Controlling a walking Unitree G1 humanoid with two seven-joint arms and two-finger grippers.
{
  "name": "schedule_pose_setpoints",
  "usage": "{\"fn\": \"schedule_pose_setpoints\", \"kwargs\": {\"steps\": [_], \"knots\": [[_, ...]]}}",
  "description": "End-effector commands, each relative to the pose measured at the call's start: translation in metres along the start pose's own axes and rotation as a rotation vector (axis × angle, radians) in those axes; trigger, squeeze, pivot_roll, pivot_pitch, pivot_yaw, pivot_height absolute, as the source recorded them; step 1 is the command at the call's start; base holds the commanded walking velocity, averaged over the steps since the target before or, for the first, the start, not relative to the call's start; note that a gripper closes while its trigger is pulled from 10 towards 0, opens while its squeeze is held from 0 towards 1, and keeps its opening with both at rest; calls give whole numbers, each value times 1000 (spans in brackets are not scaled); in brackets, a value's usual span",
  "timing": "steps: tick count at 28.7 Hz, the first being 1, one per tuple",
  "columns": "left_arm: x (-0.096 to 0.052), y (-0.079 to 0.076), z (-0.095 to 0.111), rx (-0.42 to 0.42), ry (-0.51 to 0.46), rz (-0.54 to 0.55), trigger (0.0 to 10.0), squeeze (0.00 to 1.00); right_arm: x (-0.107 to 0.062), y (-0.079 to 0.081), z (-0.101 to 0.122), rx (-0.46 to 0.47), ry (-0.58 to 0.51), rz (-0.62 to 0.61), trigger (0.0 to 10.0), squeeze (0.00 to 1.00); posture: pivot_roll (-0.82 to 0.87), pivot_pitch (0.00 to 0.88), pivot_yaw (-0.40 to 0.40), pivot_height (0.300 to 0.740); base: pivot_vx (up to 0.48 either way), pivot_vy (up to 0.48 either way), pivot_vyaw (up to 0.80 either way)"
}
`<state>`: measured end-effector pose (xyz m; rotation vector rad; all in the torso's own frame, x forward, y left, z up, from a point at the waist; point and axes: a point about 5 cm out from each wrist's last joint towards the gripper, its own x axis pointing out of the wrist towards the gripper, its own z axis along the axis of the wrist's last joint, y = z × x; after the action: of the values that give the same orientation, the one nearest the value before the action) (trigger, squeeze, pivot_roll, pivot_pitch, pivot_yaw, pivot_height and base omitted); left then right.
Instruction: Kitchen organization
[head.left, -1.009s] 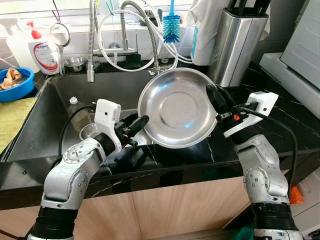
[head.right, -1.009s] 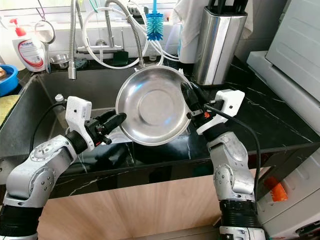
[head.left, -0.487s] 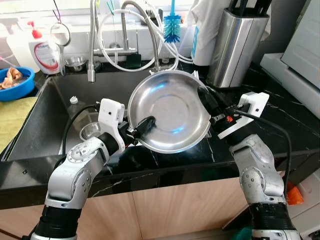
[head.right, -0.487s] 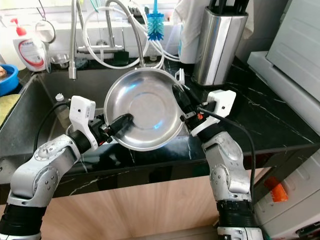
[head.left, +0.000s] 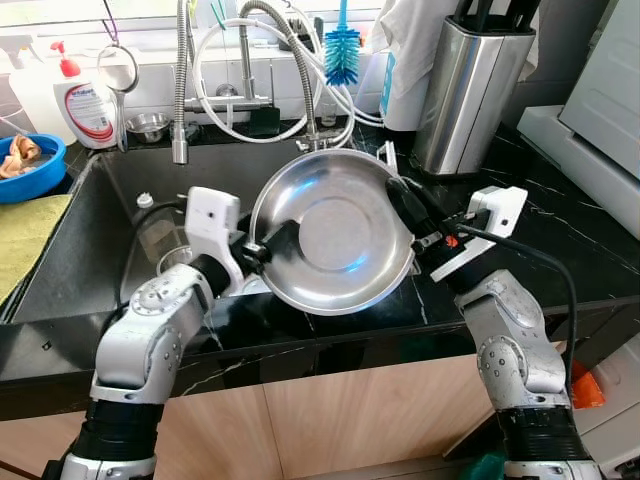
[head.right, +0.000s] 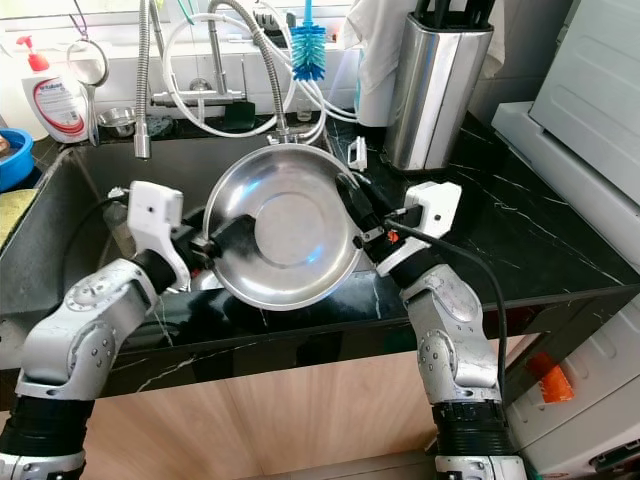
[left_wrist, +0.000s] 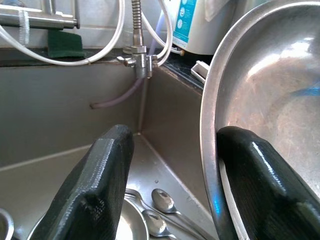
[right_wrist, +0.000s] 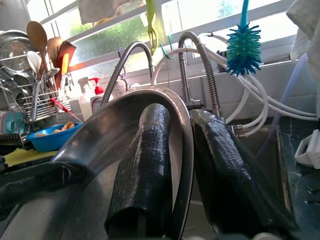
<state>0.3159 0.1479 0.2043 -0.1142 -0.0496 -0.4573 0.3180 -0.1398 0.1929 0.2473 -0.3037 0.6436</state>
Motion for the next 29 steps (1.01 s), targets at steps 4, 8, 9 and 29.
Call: {"fn": "schedule_pose_setpoints", "kwargs": {"steps": [4,8,9,29], "knots": [[2,11,8,10,-53,96,10000,0,0,2,5,-35,-8,17,10000,0,86,0,-40,740,0,0,0],[3,11,8,11,-56,97,4706,0,0,2,4,-38,-6,18,10000,0,87,0,-41,740,0,0,0],[3,11,8,12,-58,97,4706,0,0,2,4,-39,-5,18,10000,0,87,0,-41,740,0,0,0],[3,10,16,-1,-125,90,0,0,-2,-1,-1,-37,14,-15,10000,0,87,0,-42,740,0,0,0]]}}
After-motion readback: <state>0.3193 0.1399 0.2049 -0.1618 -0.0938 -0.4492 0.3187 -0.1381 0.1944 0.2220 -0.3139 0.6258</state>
